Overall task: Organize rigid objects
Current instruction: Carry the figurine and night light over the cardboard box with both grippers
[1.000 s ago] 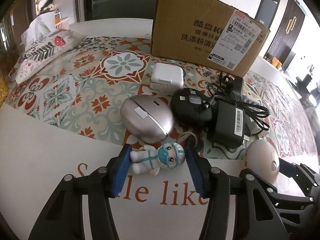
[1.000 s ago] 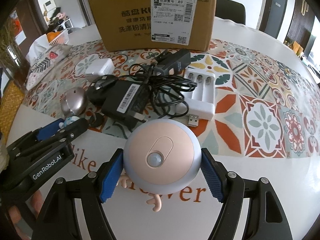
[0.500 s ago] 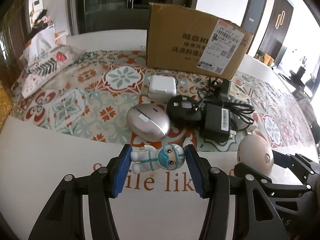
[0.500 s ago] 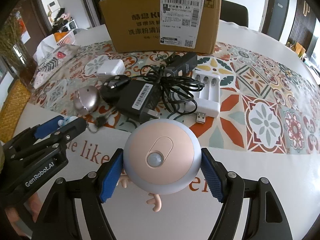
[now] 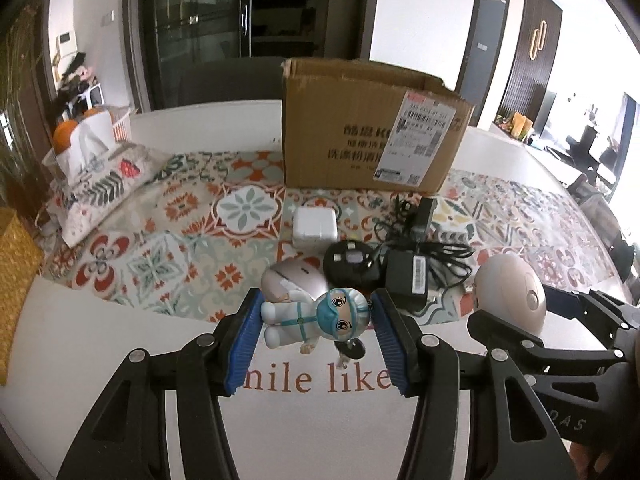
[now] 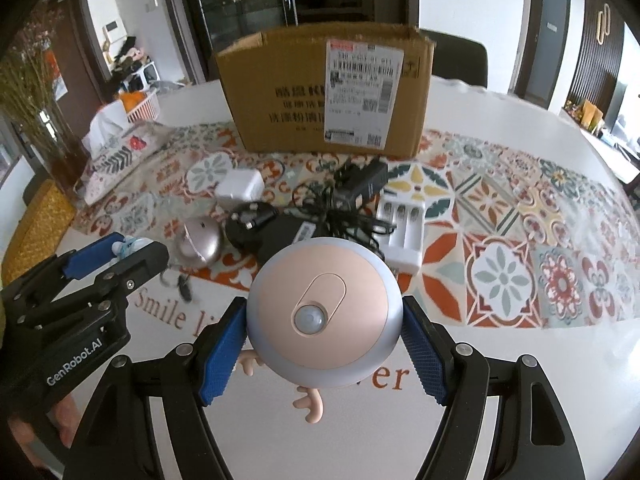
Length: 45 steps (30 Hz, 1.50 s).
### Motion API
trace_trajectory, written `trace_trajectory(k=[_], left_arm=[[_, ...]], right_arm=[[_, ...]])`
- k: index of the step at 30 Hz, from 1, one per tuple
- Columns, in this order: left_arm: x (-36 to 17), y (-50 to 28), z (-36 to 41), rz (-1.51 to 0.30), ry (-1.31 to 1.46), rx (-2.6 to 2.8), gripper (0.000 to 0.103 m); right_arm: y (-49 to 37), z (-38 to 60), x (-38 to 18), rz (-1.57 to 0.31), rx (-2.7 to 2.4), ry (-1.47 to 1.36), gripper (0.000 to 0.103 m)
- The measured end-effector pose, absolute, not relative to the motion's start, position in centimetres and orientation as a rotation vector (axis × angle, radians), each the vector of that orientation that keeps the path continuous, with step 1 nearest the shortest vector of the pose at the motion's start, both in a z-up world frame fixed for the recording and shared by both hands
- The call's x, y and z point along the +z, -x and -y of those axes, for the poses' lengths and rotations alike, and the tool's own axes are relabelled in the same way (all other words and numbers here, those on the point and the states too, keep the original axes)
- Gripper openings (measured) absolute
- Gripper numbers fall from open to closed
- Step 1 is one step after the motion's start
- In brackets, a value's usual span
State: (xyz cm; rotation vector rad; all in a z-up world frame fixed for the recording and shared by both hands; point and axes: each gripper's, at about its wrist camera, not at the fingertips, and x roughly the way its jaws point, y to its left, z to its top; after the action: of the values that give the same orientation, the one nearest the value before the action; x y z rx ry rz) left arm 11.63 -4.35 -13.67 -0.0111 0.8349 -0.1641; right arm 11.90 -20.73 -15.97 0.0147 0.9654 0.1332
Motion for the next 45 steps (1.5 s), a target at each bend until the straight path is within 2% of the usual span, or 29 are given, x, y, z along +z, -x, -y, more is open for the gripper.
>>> trace_trajectory(k=[22, 45], left_arm=[[-5.6, -11.8, 3.3, -0.690, -0.003, -0.197, 0.054], [0.3, -20.2, 5.2, -0.544, -0.056, -0.274, 0.054]], right_arm=[[-11.9, 20.0, -7.8, -0.774, 0.117, -0.017, 0.075], [-19.3, 21.1, -2.4, -0.632, 0.089, -0.047, 0.075]])
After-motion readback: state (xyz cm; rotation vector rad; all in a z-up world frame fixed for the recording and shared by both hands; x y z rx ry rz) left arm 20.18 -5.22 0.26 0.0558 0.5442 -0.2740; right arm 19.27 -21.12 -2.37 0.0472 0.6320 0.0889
